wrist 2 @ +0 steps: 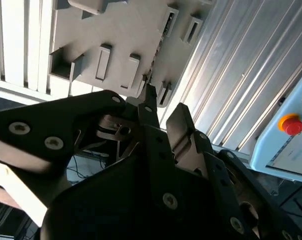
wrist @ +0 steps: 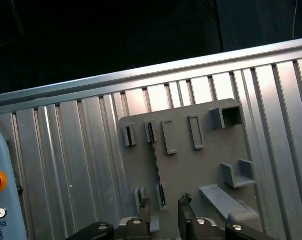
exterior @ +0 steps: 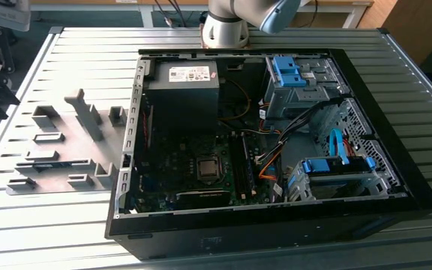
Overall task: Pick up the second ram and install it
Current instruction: 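Pick up the second ram and move it above second insertion slot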
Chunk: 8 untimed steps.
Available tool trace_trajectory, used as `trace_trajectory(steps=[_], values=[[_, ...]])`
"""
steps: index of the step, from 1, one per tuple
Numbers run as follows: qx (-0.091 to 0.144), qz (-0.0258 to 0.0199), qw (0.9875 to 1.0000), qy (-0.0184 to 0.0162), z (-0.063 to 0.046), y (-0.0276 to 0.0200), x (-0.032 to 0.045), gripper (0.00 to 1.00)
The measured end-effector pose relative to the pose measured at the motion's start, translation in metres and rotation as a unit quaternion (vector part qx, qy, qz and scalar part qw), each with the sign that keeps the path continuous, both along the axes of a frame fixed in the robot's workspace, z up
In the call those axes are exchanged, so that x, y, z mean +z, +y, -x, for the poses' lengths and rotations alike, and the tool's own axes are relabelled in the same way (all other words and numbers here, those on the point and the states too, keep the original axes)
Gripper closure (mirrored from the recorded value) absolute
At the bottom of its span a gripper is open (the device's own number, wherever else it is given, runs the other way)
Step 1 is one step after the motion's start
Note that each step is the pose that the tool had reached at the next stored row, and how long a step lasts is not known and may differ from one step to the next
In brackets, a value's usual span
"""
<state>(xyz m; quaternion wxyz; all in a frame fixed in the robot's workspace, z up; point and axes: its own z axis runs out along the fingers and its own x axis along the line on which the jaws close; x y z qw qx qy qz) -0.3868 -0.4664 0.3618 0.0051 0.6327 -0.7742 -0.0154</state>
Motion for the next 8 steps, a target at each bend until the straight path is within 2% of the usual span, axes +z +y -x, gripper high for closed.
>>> trace_trajectory(steps=[2,5,8], values=[[0.0,0.0002,1.0,-0.0034,0.0028,0.0,-0.0021,0.64],[0.02,0.0002,0.9998,-0.0042,0.0029,0.0,-0.0055,0.64],[0.047,0.0001,0.9989,-0.0044,0.003,0.0,-0.0092,0.64]])
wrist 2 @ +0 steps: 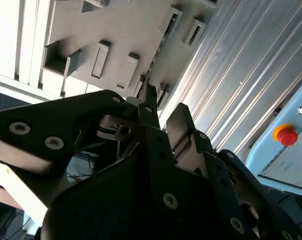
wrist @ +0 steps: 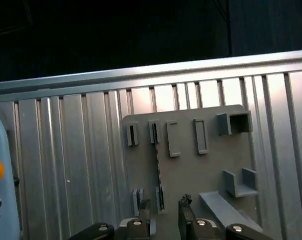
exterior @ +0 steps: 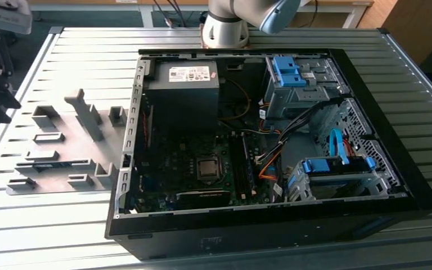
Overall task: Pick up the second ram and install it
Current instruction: 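Pick up the second ram and move it above second insertion slot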
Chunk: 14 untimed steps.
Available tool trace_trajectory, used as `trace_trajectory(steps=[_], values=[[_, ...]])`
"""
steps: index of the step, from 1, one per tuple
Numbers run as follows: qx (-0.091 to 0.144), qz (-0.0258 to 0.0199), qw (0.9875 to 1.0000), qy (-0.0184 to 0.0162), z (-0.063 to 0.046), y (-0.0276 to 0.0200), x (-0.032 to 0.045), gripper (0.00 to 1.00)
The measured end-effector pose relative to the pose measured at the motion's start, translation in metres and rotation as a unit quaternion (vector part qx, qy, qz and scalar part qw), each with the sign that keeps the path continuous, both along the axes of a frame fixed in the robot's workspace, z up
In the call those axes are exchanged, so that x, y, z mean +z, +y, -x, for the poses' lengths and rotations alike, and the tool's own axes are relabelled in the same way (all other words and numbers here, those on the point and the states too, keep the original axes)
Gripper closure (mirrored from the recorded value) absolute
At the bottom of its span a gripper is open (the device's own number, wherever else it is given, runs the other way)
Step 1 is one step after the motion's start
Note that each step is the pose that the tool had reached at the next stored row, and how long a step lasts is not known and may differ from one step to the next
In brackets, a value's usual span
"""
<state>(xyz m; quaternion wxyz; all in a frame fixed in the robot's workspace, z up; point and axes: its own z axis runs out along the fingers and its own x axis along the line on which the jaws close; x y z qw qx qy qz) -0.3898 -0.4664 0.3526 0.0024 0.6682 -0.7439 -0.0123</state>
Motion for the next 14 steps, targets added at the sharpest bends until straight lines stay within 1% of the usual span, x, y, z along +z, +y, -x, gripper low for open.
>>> trace_trajectory(steps=[3,4,10,14], values=[[0.028,0.0,0.9996,-0.0002,0.0,0.0,-0.0039,0.64],[0.033,0.0,0.9995,-0.0002,0.0,0.0,-0.0054,0.64],[0.035,0.0,0.9994,-0.0003,0.004,-0.0002,-0.0163,0.64],[0.035,0.0,0.9994,-0.0015,0.006,-0.0002,-0.0233,0.64]])
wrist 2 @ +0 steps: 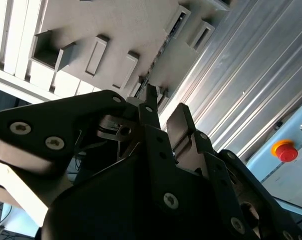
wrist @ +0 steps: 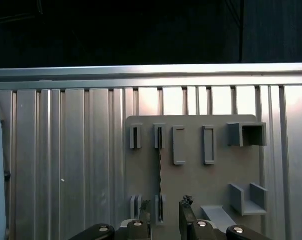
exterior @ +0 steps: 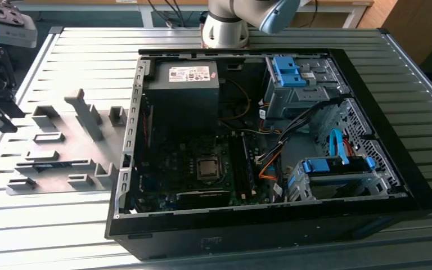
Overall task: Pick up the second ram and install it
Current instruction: 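Pick up the second ram and move it above second insertion slot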
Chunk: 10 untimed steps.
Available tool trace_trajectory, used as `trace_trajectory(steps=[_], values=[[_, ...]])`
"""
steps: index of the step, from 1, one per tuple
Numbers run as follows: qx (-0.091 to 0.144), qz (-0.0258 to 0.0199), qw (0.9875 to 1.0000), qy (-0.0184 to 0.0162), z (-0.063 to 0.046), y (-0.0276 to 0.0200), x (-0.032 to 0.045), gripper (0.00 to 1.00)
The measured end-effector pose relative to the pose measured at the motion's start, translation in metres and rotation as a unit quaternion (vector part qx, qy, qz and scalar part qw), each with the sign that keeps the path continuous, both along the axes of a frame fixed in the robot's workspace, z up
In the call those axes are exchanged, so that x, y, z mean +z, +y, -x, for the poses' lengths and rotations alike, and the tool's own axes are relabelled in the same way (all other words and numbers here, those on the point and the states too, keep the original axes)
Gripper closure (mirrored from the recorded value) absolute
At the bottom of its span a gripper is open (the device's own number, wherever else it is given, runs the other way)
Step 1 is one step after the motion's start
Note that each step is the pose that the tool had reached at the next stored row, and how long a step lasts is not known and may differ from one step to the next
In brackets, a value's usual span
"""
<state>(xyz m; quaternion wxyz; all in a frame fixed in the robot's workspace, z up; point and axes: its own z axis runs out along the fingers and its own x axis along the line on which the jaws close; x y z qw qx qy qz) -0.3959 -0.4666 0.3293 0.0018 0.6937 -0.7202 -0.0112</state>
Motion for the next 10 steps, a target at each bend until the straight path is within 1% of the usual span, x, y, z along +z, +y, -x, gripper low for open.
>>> trace_trajectory(steps=[5,7,10], values=[[0.0,0.0,1.0,-0.0005,0.0001,0.0001,-0.0005,0.64],[0.0,0.0,1.0,-0.0014,0.0007,0.0001,-0.0034,0.64],[0.0,0.0,1.0,-0.0015,0.0022,0.0,-0.0087,0.64]])
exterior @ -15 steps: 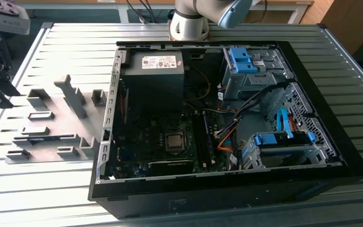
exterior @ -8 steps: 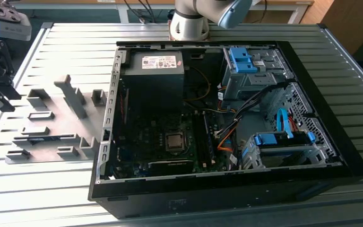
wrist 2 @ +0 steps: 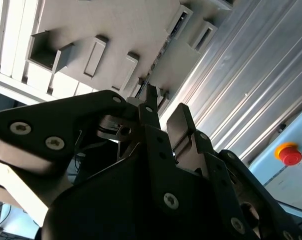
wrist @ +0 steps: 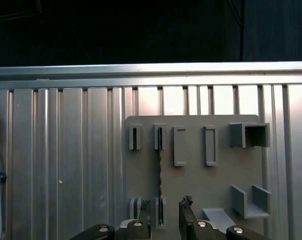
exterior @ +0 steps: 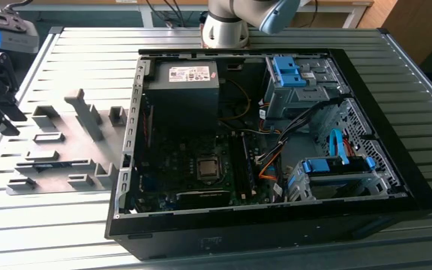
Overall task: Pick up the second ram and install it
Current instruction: 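Pick up the second ram and move it above second insertion slot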
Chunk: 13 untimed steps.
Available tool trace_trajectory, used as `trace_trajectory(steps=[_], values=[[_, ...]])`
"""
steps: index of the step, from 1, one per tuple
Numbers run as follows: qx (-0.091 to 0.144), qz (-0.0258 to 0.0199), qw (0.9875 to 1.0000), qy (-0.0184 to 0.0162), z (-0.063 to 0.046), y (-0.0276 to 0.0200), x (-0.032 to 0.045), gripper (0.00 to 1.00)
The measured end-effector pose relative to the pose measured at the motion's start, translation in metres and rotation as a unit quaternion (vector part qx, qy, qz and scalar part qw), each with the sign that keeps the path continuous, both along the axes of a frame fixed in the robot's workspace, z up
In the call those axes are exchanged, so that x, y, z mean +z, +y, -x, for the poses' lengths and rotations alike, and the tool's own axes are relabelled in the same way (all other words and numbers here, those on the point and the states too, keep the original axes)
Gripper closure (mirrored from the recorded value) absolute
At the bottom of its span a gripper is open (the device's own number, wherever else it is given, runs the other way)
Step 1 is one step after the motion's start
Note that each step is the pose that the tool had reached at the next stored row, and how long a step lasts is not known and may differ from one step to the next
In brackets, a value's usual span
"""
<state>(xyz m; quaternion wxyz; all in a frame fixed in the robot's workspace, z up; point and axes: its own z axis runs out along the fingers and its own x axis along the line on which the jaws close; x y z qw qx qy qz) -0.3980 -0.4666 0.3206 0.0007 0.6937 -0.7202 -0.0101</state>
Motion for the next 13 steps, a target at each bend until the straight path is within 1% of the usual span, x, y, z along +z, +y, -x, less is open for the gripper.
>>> trace_trajectory(steps=[6,13], values=[[0.0,0.0,1.0,-0.0001,0.002,-0.0002,-0.0109,0.64],[0.0,0.0,1.0,-0.0031,0.004,-0.0002,-0.0237,0.64]])
